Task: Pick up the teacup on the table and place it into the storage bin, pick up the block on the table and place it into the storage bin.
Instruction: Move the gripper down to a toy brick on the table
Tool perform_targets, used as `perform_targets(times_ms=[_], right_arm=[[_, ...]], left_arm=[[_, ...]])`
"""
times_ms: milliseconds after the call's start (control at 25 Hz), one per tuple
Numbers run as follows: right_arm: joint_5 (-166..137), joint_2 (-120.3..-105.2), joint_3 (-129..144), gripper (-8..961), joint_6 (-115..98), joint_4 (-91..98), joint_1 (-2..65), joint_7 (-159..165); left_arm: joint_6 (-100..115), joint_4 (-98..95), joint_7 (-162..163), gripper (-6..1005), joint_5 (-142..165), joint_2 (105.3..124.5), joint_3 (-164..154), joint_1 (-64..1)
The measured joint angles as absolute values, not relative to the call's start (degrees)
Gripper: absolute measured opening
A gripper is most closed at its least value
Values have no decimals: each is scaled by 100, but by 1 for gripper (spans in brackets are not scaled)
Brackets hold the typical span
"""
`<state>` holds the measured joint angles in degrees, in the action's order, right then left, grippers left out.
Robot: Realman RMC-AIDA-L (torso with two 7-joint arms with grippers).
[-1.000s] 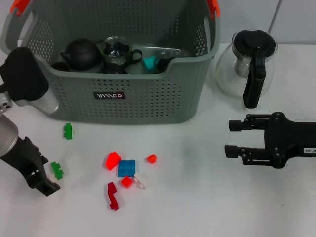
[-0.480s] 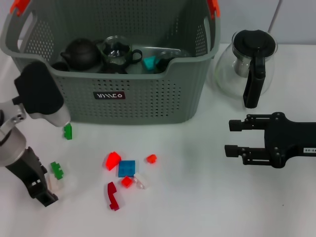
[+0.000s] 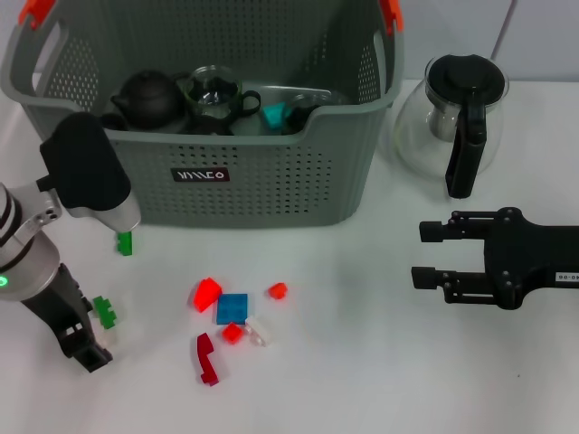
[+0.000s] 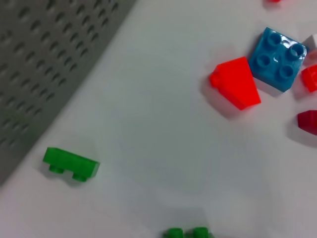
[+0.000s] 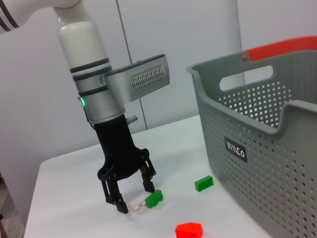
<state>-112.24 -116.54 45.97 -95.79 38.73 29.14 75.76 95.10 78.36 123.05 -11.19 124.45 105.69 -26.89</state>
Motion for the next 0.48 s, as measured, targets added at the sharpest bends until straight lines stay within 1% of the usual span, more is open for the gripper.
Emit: perform_targets(times_ms=[280, 480], right_arm=[[-11224, -11654, 4597, 688, -9580, 3875, 2902, 7576], [-11223, -11654, 4597, 688, -9580, 3874, 2893, 7576]], left_arm=[[9442, 7722, 12371, 761, -1114, 12433, 10480, -2694], [9385, 7728, 12426, 612, -1107, 12427, 10519, -2702]])
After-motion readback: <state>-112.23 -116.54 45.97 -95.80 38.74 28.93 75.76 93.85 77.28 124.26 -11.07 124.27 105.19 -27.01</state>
